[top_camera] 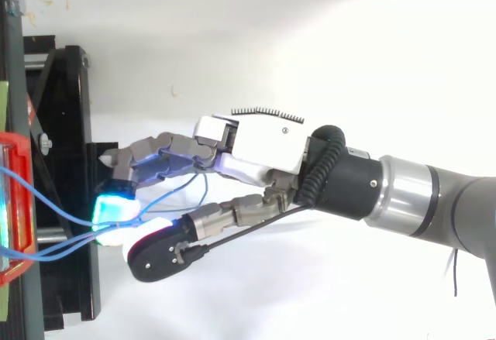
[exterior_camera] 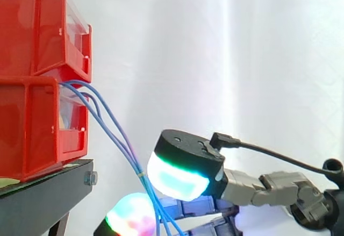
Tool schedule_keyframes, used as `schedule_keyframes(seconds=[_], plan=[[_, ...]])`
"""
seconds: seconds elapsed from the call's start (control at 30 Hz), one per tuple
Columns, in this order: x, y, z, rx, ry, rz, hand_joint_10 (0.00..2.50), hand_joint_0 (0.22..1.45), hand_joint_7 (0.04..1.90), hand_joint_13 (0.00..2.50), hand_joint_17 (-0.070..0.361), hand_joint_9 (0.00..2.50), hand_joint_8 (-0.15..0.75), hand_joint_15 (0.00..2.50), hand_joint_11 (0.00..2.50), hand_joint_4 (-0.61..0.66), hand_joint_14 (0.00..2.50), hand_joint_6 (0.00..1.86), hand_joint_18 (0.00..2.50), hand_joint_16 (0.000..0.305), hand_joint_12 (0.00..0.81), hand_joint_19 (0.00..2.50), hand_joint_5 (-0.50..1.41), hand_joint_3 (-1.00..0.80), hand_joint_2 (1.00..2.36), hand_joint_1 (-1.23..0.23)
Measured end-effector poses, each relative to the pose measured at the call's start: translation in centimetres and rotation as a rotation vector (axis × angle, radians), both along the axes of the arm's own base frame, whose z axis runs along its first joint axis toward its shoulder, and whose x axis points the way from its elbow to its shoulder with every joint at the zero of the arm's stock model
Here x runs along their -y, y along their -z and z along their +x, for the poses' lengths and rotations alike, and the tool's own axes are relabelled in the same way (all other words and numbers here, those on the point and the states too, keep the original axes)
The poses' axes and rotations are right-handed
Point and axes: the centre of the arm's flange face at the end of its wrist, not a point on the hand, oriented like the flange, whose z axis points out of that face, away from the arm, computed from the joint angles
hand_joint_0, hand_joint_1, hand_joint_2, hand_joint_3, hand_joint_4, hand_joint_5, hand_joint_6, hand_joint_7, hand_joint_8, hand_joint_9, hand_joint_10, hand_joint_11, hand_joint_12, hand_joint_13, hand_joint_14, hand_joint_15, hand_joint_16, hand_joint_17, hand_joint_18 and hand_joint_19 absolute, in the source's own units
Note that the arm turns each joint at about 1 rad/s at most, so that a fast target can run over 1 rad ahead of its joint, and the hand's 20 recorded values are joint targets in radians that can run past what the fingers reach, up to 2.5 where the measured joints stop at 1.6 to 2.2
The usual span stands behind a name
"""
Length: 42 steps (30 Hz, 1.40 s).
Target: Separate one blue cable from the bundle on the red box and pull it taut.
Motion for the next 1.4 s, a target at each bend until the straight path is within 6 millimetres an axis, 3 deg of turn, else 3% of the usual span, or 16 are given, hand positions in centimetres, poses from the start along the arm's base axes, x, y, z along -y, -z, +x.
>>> schedule_keyframes(seconds=[0.47,0.7,0.87,1.13,1.23,1.4], plan=[[0.3,-0.2,0.1,0.051,0.003,0.008,0.0,0.58,1.06,0.25,0.106,0.55,0.275,0.06,0.23,0.18,0.0,0.69,0.27,0.047,0.283,0.17,-0.13,-0.43,1.0,-0.7],[0.3,-1.6,0.0,0.064,0.004,0.01,0.0,0.6,0.98,0.28,0.11,0.57,0.293,0.06,0.24,0.14,0.0,0.82,0.32,0.049,0.298,0.16,-0.16,-0.21,1.01,-0.69],[0.2,-1.8,0.0,0.065,0.002,0.01,0.0,0.61,0.92,0.31,0.115,0.59,0.306,0.07,0.28,0.14,0.0,0.86,0.38,0.051,0.314,0.15,-0.17,-0.15,1.01,-0.74],[0.1,-2.6,-0.1,0.068,0.001,0.013,0.01,0.64,0.88,0.36,0.1,0.6,0.28,0.09,0.34,0.14,0.0,0.86,0.45,0.044,0.294,0.2,-0.18,-0.34,1.01,-0.88],[0.2,-3.4,-0.3,0.06,0.002,0.011,0.01,0.59,0.93,0.36,0.1,0.63,0.285,0.1,0.33,0.16,0.0,0.85,0.45,0.044,0.295,0.22,-0.17,-0.48,1.0,-0.8],[0.4,-4.7,-1.0,0.018,0.002,0.0,0.01,0.53,0.94,0.38,0.103,0.66,0.302,0.12,0.33,0.17,0.0,0.83,0.46,0.046,0.303,0.25,-0.15,-0.5,1.0,-0.65]])
